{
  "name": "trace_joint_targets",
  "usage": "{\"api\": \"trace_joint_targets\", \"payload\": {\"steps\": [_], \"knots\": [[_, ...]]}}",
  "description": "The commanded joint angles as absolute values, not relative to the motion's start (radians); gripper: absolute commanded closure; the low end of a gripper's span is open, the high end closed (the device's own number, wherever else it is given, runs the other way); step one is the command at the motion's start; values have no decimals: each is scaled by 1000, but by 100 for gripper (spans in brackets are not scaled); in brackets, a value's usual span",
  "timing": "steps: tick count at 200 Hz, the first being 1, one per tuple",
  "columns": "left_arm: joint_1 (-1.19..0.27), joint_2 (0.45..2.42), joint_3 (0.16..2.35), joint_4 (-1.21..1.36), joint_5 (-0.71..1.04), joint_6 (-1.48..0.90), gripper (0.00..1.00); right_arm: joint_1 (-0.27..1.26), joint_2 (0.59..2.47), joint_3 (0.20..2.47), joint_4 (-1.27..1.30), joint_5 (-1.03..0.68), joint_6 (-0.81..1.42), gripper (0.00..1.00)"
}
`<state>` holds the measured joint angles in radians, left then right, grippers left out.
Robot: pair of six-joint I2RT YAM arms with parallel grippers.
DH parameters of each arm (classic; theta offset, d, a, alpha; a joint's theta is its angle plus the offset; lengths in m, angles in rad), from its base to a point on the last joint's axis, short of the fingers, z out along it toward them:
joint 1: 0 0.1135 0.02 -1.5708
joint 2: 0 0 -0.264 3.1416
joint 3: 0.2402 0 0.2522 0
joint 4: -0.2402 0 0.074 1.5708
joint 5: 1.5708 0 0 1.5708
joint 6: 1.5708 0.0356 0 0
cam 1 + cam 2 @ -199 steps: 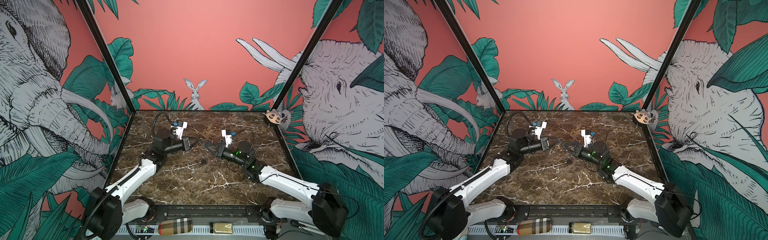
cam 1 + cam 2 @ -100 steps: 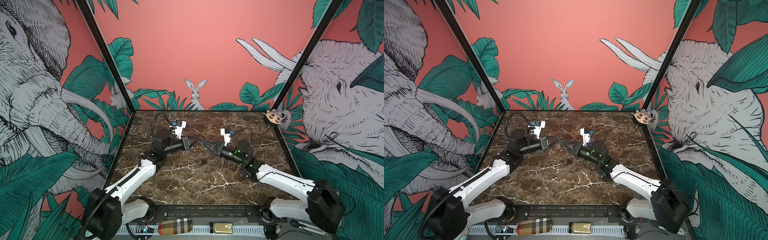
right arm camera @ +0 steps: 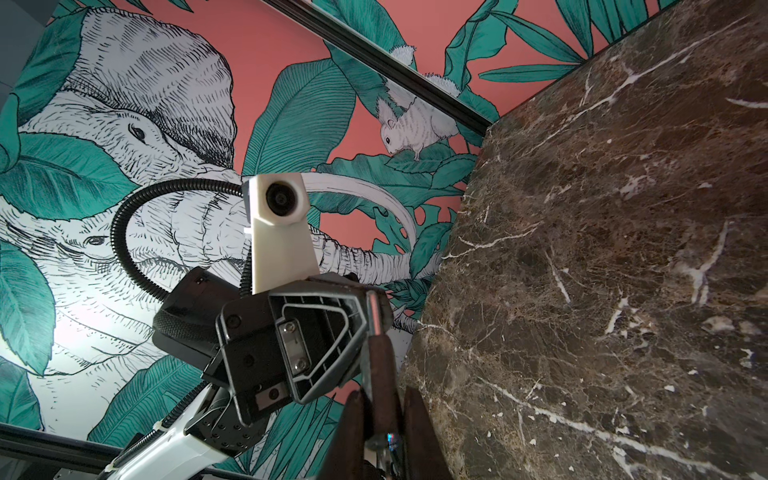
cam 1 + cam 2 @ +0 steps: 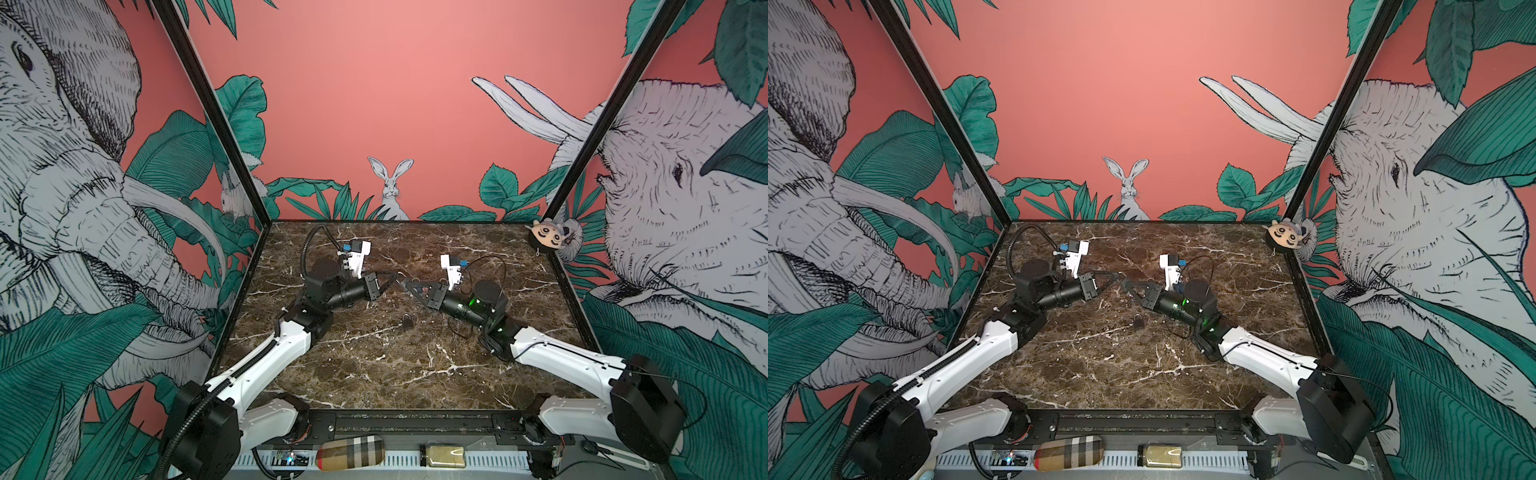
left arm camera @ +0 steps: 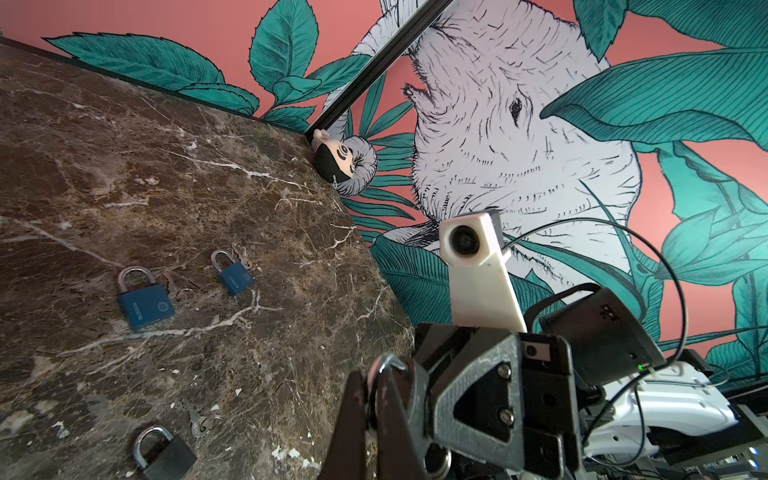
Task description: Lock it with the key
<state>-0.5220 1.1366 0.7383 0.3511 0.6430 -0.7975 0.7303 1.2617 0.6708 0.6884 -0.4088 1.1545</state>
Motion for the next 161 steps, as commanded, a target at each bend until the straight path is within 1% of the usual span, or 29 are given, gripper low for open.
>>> {"api": "trace_joint_targets", "payload": {"steps": [1, 68, 119, 161], "knots": [[-623, 1114, 710, 346, 901, -798, 100, 683, 1280, 756, 778, -253, 1143, 100], [-656, 1115, 710, 376, 918, -819, 100, 672, 1339, 768, 854, -296, 1177, 100], [-674, 1143, 714, 410, 946, -838, 100, 670, 1396, 782, 985, -358, 1222, 100], [-676, 1146, 725, 354, 931, -802, 100, 669, 1382, 784, 945, -360, 1209, 100]]}}
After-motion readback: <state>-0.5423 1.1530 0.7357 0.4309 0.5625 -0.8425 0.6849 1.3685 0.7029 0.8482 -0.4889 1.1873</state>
